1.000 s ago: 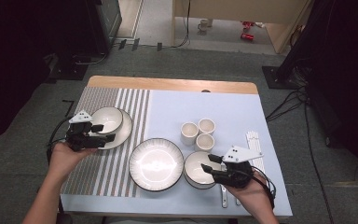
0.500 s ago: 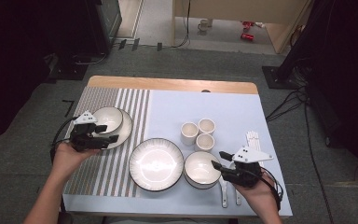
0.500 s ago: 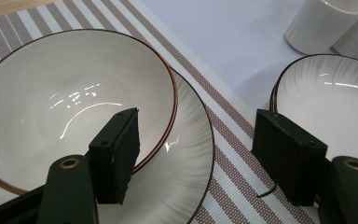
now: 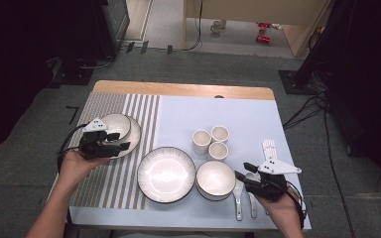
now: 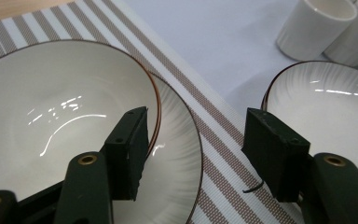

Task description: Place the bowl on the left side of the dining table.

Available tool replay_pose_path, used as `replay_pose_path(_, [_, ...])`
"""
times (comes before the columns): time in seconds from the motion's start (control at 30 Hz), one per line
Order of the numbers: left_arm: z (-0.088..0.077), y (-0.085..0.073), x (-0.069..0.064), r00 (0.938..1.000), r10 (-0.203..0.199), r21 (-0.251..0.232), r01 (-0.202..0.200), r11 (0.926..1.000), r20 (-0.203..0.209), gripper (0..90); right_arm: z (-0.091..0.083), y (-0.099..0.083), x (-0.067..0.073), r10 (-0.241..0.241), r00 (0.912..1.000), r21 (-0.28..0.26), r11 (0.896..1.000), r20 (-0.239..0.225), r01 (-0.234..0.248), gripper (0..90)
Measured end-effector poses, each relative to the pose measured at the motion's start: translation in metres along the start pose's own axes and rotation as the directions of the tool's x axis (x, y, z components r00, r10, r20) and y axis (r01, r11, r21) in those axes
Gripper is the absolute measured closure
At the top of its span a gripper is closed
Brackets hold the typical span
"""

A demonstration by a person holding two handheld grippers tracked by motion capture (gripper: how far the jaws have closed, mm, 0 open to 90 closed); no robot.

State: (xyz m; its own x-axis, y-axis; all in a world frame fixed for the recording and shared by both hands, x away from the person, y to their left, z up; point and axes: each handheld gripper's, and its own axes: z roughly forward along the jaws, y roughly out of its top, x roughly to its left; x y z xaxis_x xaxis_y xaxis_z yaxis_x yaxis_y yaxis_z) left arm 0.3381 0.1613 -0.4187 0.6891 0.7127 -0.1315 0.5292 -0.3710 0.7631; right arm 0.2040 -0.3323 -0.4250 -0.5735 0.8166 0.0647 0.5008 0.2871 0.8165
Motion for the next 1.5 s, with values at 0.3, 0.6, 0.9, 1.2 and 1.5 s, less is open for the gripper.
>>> replay_pose_path(0.3, [0.005, 0.003, -0.002, 0.9994, 0.035, -0.004, -0.035, 0.9994, -0.002, 41.1, 0.002, -0.014, -0.005, 0.018, 0.9998, -0.001, 1.000, 0.001, -0.018, 55.0])
replay_pose_path(0.6, [0.008, 0.006, -0.003, 0.9975, 0.070, -0.007, -0.070, 0.9975, -0.008, 39.6, 0.002, -0.030, -0.012, 0.001, 0.9994, 0.019, 1.000, 0.036, -0.002, 58.9])
replay_pose_path(0.9, [0.010, 0.006, -0.002, 0.9976, 0.069, 0.008, -0.069, 0.9976, -0.008, 37.6, 0.002, -0.040, -0.024, 0.037, 0.9950, 0.049, 0.998, 0.092, -0.042, 59.5])
replay_pose_path(1.2, [0.008, 0.006, -0.003, 0.9963, 0.085, -0.009, -0.085, 0.9963, -0.012, 37.5, -0.002, -0.046, -0.040, 0.097, 0.9852, 0.019, 0.995, 0.141, -0.100, 59.8])
replay_pose_path(1.5, [0.006, 0.005, -0.003, 0.9958, 0.090, -0.020, -0.090, 0.9957, -0.013, 37.3, 0.000, -0.048, -0.049, 0.109, 0.9786, 0.036, 0.992, 0.174, -0.117, 60.3])
